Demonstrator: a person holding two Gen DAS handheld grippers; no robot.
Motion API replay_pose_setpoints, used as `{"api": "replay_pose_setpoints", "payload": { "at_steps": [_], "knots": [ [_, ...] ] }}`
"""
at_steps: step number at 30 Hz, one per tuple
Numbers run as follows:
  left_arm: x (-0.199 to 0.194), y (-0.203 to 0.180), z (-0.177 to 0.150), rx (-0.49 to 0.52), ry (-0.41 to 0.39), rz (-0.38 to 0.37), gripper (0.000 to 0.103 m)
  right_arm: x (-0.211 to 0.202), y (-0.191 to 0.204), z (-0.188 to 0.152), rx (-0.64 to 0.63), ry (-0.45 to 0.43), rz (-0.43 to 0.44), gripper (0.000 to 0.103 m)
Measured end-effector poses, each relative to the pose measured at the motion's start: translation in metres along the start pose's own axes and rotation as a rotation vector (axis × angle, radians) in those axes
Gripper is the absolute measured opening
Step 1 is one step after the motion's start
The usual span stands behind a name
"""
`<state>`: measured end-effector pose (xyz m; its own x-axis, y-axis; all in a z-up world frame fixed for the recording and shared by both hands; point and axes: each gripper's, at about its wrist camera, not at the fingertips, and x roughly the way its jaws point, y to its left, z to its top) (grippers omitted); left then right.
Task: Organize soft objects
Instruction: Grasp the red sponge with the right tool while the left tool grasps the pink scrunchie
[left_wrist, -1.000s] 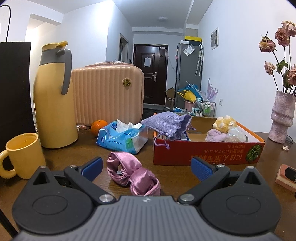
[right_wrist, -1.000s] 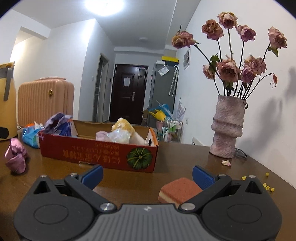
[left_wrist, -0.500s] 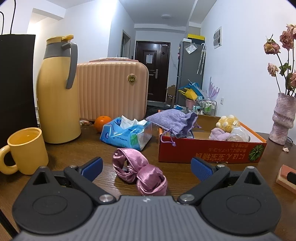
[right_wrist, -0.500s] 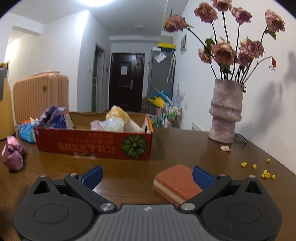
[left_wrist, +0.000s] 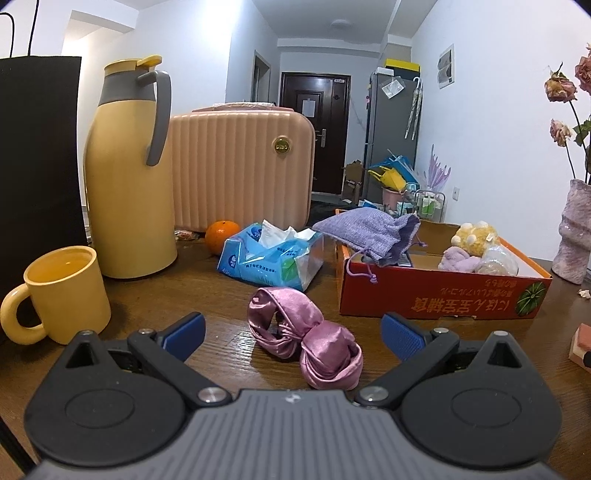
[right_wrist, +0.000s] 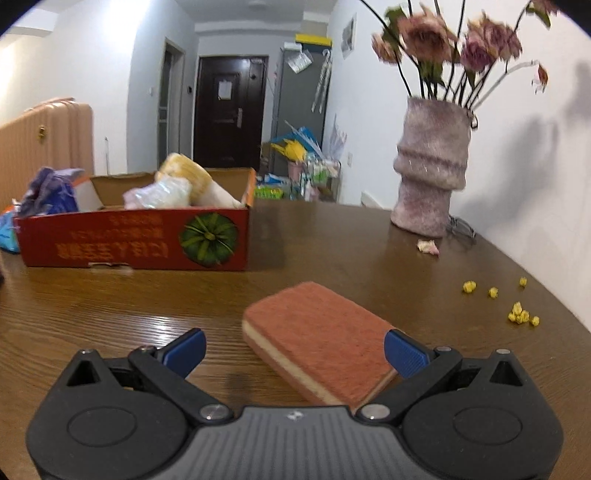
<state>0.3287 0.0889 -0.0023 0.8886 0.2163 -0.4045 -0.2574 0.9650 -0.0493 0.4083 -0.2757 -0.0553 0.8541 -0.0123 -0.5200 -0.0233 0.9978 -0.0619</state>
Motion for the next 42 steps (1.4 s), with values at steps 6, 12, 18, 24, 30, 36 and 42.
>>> {"api": "replay_pose_setpoints", "payload": {
  "at_steps": [6, 12, 18, 24, 30, 36, 42],
  "knots": [
    [0.004, -0.001, -0.002, 0.006, 0.012, 0.008, 0.103, 0.018, -0.009, 0.007, -0.024, 0.011, 0.004, 0.103],
    [0.010, -0.001, -0.004, 0.011, 0.031, 0.024, 0.103, 0.023, -0.013, 0.013, -0.076, -0.009, -0.002, 0.103],
    [0.018, -0.001, -0.006, 0.013, 0.060, 0.038, 0.103, 0.038, -0.024, 0.016, -0.134, 0.029, 0.069, 0.103],
    [0.028, 0.000, -0.008, 0.015, 0.085, 0.051, 0.103, 0.054, -0.037, 0.019, -0.128, 0.074, 0.162, 0.103],
    [0.039, 0.000, -0.009, 0.015, 0.110, 0.064, 0.103, 0.059, -0.038, 0.019, -0.118, 0.092, 0.201, 0.101],
    [0.046, 0.001, -0.007, -0.003, 0.122, 0.058, 0.103, 0.053, -0.037, 0.018, -0.127, 0.064, 0.204, 0.094],
    [0.050, -0.003, -0.003, -0.020, 0.109, 0.040, 0.103, 0.042, -0.031, 0.019, -0.114, 0.007, 0.174, 0.093]
  ]
}}
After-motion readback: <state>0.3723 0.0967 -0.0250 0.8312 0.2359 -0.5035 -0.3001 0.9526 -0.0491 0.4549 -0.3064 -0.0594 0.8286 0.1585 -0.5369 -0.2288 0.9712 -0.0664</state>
